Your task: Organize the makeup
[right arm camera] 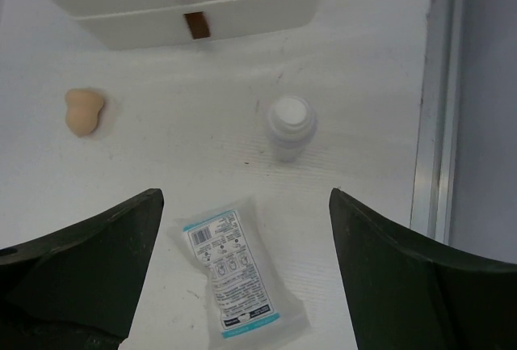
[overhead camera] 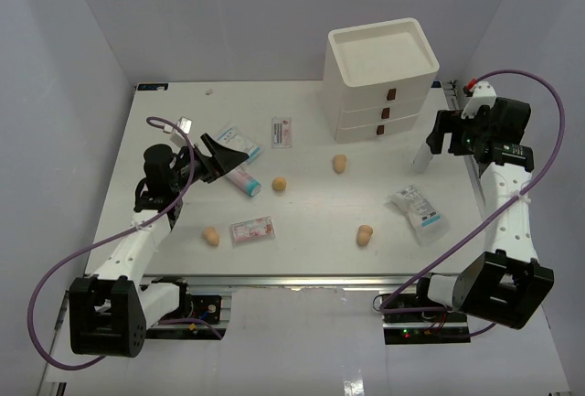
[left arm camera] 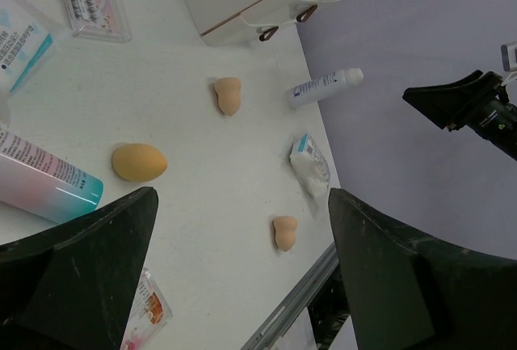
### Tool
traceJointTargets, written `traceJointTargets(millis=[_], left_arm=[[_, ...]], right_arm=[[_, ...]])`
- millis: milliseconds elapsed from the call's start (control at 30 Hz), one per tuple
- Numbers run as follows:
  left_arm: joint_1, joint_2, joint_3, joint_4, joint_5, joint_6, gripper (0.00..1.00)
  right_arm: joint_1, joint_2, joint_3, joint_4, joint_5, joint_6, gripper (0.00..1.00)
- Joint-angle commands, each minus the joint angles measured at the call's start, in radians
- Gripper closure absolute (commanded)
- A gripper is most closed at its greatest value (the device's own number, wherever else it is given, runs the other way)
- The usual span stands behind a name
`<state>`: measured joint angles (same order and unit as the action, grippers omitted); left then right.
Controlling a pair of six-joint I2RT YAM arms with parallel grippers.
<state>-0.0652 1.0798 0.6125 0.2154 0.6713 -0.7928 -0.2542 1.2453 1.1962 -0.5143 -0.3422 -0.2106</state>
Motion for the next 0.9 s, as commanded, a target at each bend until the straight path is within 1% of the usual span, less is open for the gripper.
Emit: traceJointTargets(millis=[0, 67, 133, 167, 267, 367, 467, 567, 667, 867], left_arm=[[-0.014, 0.019, 0.036, 0.045, 0.029, -0.005, 0.02], [-0.019, 0.017, 0.034, 0.051, 0.023, -0.006, 0.02], [-0.025, 0.008, 0.019, 0.067, 0.014, -0.018, 0.02], [-0.027, 0.003, 0.011, 0.074, 0.011, -0.025, 0.02], [-0.036, 0.000, 0.000, 0.079, 0.010, -0.031, 0.02], [-0.040, -0.001, 0.006, 0.072, 0.010, -0.031, 0.02], [-0.048, -0.008, 0.000, 0.058, 0.001, -0.037, 0.02], [-0.051, -0.026, -0.019, 0.058, -0.015, -0.049, 0.02], [-0.057, -0.040, -0.026, 0.054, -0.027, -0.055, 0.02], [-0.061, -0.059, -0.019, 0.027, -0.038, -0.053, 0.02]], right_arm=[[0.049, -0.028, 0.092, -0.054, -0.329, -0.286, 0.10], [0.082, -0.027, 0.103, -0.068, -0.351, -0.333, 0.10], [0.107, -0.005, 0.121, -0.080, -0.366, -0.328, 0.10], [0.110, 0.007, 0.127, -0.079, -0.361, -0.301, 0.10], [0.112, 0.071, 0.158, -0.051, -0.370, -0.139, 0.10], [0.131, 0.161, 0.202, 0.010, -0.274, 0.013, 0.10], [0.181, 0.246, 0.315, 0.016, -0.158, 0.103, 0.10], [0.217, 0.331, 0.396, 0.020, -0.084, 0.177, 0.10], [0.225, 0.396, 0.446, 0.055, -0.058, 0.261, 0.10], [0.228, 0.508, 0.527, 0.086, -0.001, 0.301, 0.02]])
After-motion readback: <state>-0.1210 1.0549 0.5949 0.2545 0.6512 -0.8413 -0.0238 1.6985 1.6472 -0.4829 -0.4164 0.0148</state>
